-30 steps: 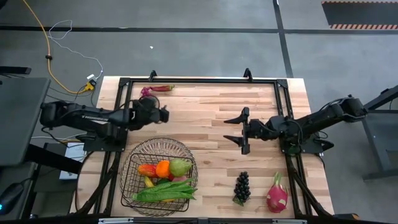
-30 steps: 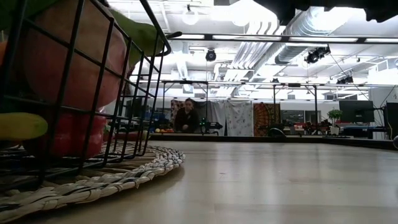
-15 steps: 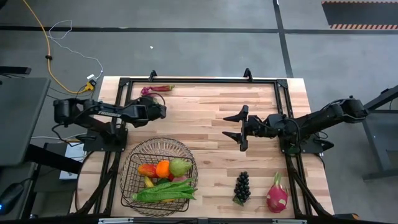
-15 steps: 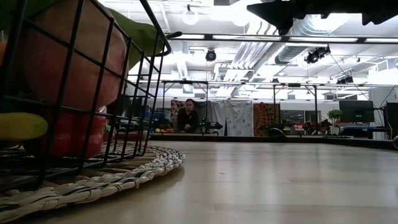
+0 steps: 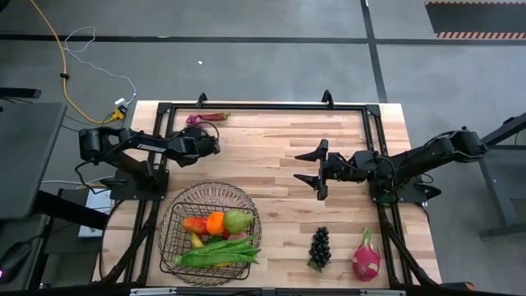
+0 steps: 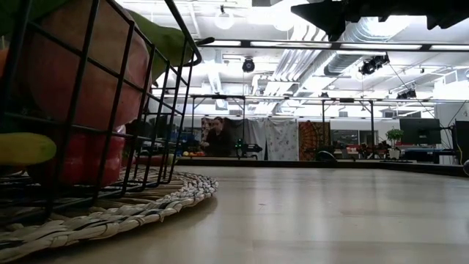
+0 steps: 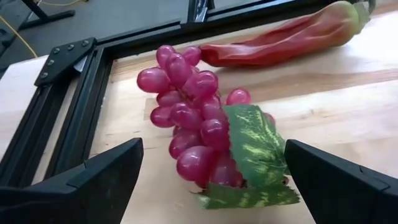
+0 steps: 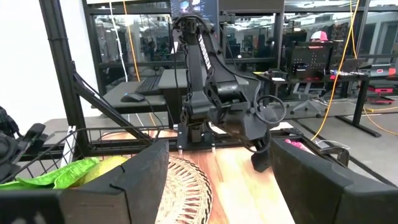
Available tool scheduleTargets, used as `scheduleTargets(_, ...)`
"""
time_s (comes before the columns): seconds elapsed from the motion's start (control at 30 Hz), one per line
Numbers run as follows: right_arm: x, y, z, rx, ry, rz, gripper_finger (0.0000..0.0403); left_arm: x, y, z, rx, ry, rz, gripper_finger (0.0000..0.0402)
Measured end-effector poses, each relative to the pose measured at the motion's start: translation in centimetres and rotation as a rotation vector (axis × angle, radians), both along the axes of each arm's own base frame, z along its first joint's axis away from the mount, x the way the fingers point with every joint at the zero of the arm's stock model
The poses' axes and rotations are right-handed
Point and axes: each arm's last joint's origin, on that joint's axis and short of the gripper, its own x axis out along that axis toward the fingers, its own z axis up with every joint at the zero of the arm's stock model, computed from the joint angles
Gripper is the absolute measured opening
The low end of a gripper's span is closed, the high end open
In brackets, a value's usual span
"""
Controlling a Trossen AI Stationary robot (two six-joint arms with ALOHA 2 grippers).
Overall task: Build produce basket
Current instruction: Put the pink grapes into the black wire basket
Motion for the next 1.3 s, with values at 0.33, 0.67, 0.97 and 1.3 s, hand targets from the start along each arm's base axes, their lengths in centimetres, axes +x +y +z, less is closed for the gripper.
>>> scheduleTargets(0.33, 0.0, 0.0, 0.02, 0.0, -0.001, 0.0, 0.0268, 0.14, 0.06, -0.28, -0.006, 0.007, -0.007, 0.0323)
scheduleTargets(0.67, 0.0, 0.0, 0.01, 0.0, 0.0, 0.0, 0.0268, 0.15, 0.06, -0.27, -0.006, 0.007, -0.007, 0.0211)
scheduleTargets(0.97, 0.0, 0.0, 0.01, 0.0, 0.0, 0.0, 0.0268, 0.14, 0.07, -0.27, -0.002, 0.009, -0.006, 0.0111)
scheduleTargets(1.3, 0.0, 0.0, 0.01, -0.006, 0.0, 0.0, 0.0268, 0.14, 0.07, -0.2, 0.01, 0.032, -0.015, 0.0009)
